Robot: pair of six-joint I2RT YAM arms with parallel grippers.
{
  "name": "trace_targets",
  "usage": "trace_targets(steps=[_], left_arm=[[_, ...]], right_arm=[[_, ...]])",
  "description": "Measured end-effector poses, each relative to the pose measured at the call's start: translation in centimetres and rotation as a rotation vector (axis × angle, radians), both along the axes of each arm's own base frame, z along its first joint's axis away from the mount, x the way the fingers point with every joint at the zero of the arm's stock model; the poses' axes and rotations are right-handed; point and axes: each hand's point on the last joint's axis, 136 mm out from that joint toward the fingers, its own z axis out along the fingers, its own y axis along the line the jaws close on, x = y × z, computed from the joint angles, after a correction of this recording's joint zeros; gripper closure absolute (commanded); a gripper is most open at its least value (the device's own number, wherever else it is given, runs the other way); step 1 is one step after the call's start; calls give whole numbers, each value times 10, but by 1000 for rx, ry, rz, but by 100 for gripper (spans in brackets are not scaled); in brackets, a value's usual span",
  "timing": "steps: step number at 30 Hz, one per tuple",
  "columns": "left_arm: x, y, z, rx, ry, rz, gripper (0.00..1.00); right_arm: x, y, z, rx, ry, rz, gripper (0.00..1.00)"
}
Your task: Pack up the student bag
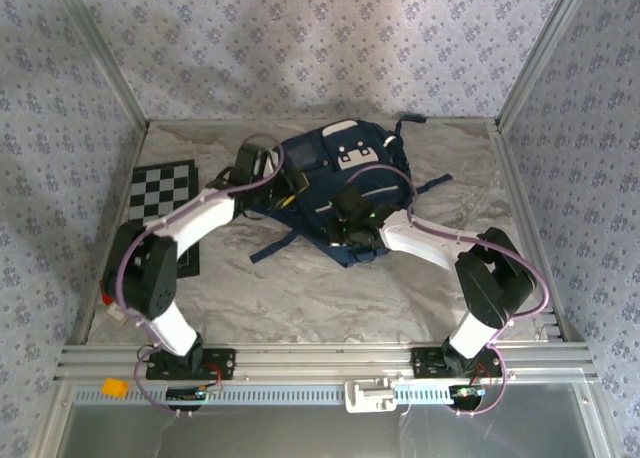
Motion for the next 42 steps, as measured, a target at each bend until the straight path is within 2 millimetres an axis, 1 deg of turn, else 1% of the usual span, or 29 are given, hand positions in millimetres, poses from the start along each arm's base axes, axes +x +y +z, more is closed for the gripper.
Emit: trace_targets(steps=[1,3,7,9,11,13,15,18,19,22,24,26,29,31,33,35,37,39,40,42], left_arm=[[-13,-4,-3,-14,24,11,47],[-29,-14,-9,-42,66,30,47],[-49,-37,-29,-70,136,56,48],[-49,-47,-37,-69,150,64,52],[-45,-57,-45,-54,166,73,65],[-37,-65,-50,-48,164,85,75],[-35,-64,-55,-35,172,104,88],[-34,-62,-56,-21,169,121,98],[-34,-62,-55,-15,168,122,100],[-33,-62,-54,-6,163,116,100],[-33,-61,-53,-6,158,109,100],[-31,-57,-49,-6,150,94,100],[-25,-42,-42,2,133,65,100],[-19,-26,-39,16,122,54,100],[-13,-9,-39,35,113,44,100],[-8,7,-43,70,105,28,100],[0,26,-44,111,91,29,100],[10,41,-41,134,65,28,100],[16,48,-39,144,51,25,100],[27,55,-35,153,32,12,100]], right_arm=[[0,0,0,3,0,-3,100],[0,1,0,7,0,-7,100],[0,1,0,6,1,-12,100],[0,1,0,4,0,-13,100],[0,1,0,4,-1,-14,100],[0,1,0,2,-3,-15,100],[1,0,0,-3,-7,-20,100],[1,-2,0,-8,-11,-23,100],[1,-3,0,-9,-12,-25,100],[3,-10,5,-7,-21,-41,100],[3,-19,9,-9,-27,-54,100],[6,-31,14,-12,-37,-69,100],[14,-51,26,-19,-63,-83,100],[20,-69,32,-23,-80,-106,100],[25,-86,33,-32,-87,-132,100],[29,-102,32,-51,-89,-159,100],[30,-120,27,-101,-76,-183,100],[27,-127,24,-128,-62,-182,100],[26,-124,23,-132,-60,-168,100],[21,-110,22,-124,-57,-121,100]])
